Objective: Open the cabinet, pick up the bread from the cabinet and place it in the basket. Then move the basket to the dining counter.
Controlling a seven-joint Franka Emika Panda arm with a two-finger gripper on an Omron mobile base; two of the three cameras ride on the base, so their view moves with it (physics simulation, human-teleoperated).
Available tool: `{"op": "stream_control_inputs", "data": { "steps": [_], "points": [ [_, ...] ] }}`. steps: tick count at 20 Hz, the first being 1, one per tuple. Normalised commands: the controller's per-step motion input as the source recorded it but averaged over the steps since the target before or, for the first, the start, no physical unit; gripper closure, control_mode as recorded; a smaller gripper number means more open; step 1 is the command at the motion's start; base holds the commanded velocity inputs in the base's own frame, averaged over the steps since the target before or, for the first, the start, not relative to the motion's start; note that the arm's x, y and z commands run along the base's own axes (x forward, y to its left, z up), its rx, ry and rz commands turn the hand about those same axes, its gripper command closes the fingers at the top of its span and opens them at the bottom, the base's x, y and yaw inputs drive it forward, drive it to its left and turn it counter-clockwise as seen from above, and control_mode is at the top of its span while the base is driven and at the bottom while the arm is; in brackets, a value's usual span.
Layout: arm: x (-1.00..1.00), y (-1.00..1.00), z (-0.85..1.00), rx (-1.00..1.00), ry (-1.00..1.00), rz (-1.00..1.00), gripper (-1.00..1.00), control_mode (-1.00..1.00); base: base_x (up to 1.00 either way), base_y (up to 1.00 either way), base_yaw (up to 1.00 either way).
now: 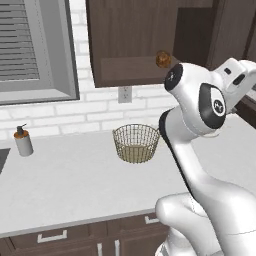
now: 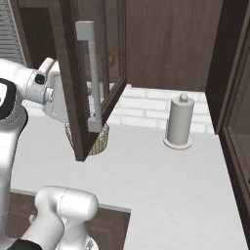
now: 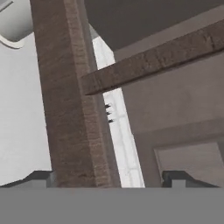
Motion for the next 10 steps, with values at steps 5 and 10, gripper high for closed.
{"op": "stream_control_inputs", "data": {
  "steps": [5,10],
  "points": [
    [0.00,-0.01,-0.01,0.24,-0.10,0.04,-1.00,-1.00,0.00,0.00,0.00],
    [0.39,0.61,0.00,0.38,-0.10,0.19,-1.00,-1.00,0.00,0.00,0.00]
  ]
}}
